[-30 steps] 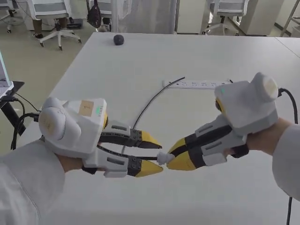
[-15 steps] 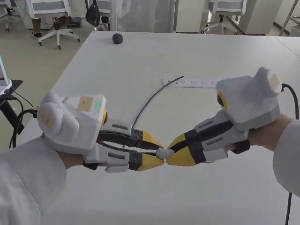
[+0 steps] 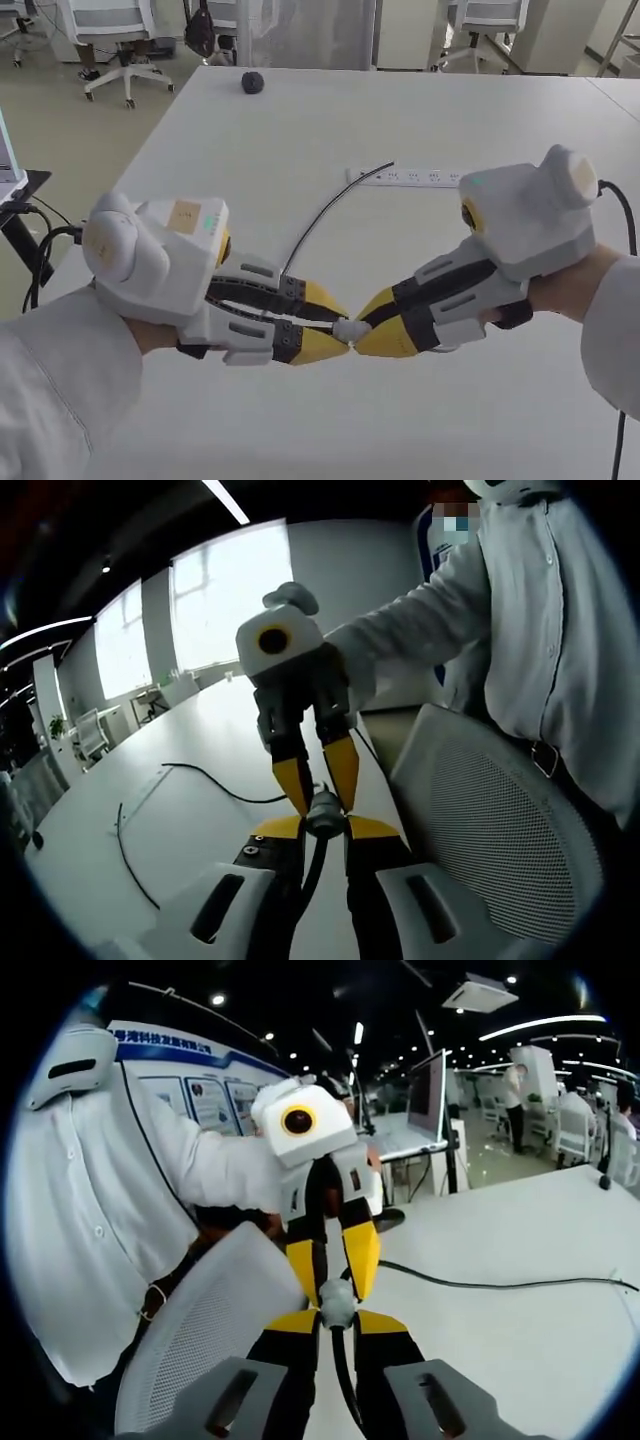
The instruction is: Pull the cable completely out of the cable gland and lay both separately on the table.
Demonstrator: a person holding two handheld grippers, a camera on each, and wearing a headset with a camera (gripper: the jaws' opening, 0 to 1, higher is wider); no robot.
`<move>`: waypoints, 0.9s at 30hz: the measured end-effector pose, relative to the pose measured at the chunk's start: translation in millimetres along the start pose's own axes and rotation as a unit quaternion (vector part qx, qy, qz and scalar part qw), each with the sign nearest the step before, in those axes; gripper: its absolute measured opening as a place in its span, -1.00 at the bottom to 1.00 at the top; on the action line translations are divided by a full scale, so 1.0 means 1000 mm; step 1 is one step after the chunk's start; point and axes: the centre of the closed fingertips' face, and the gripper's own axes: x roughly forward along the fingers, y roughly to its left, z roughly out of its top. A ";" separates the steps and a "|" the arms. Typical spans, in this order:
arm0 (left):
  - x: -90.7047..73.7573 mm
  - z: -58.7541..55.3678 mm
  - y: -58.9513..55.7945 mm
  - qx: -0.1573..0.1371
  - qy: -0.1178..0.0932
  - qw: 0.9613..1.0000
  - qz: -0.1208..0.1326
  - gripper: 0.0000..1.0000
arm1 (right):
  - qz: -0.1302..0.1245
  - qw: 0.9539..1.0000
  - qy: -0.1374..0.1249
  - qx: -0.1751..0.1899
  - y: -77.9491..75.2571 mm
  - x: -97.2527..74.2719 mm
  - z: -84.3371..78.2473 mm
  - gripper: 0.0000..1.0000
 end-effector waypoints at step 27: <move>0.012 -0.006 -0.002 0.027 0.040 0.999 -0.019 -0.70 | -0.012 0.997 0.077 0.018 -0.006 -0.007 -0.013 -0.70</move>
